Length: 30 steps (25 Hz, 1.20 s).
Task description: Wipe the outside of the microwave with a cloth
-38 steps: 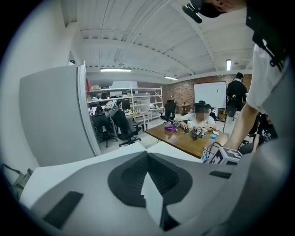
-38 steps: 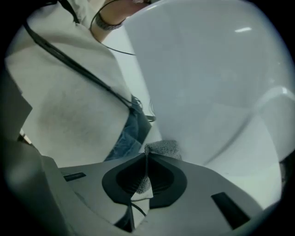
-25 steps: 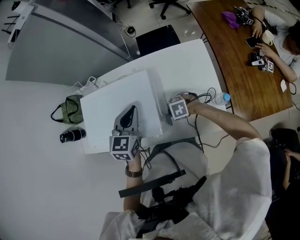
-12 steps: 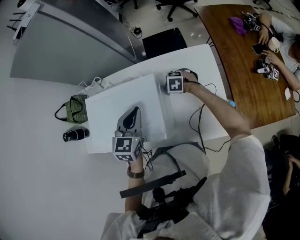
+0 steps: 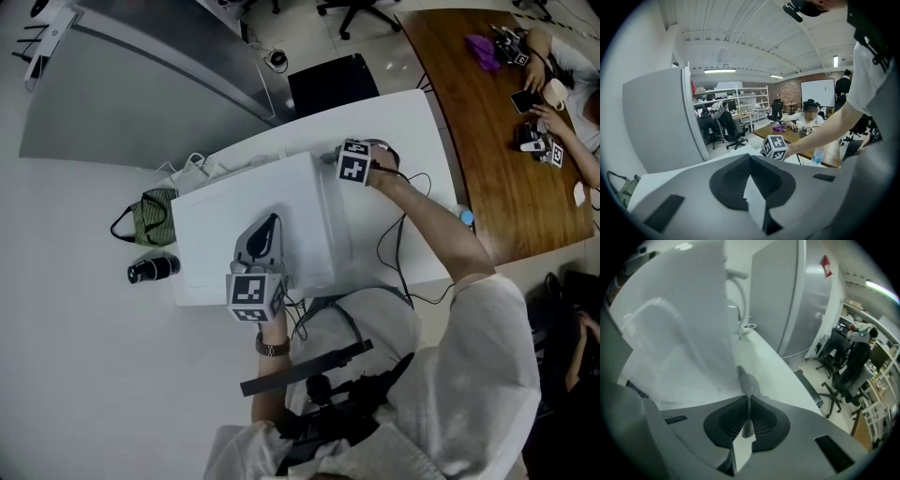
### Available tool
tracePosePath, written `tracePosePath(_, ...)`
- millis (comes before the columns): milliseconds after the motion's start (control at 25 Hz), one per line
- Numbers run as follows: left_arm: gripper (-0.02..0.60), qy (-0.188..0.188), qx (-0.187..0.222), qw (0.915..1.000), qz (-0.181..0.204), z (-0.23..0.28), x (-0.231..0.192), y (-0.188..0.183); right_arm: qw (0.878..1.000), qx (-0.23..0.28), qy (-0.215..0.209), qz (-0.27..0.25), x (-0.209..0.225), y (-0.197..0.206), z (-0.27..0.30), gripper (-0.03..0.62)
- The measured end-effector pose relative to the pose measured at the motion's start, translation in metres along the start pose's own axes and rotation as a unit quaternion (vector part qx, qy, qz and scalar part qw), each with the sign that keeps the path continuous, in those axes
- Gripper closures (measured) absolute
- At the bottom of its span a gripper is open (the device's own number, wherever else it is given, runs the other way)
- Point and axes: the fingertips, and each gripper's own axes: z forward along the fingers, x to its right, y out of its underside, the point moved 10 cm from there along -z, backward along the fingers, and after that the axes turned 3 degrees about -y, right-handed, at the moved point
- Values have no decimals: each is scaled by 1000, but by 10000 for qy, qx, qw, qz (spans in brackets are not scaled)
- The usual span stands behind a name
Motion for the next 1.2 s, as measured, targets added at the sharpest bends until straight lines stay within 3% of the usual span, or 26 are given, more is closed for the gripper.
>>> tracePosePath(200,554,144,8,9999,46,8,10,-3,9856,-274,-1038,-1304,-90,20,12,572)
tracePosePath(400,554,257,-12,9997,1,7,15,1,9655,-199,-1937,-1729,-173,36,4,572)
tracePosePath(640,554,448,-44,9990,-78,2,32,12,9114,231,-3662,-1862,-271,51,-16,572)
tracePosePath(760,554,521,-100,9985,-117,0,37,20,8704,685,-4517,-1836,-308,52,-28,572)
tracePosePath(800,554,525,-111,9985,-142,-1,37,23,8626,736,-4686,-1758,-315,55,-25,572)
tracePosePath(840,554,516,-115,9985,-166,-2,36,25,8637,650,-4705,-1689,-316,58,-18,572)
tracePosePath(880,554,500,-122,9985,-186,-4,35,27,8731,443,-4568,-1647,-312,62,-11,572)
tracePosePath(1040,554,400,-119,9990,-168,-12,29,28,9334,-575,-3344,-1167,-258,77,24,572)
tracePosePath(1200,554,290,-87,9993,-202,-22,22,26,9631,-537,-2535,-730,-201,65,36,572)
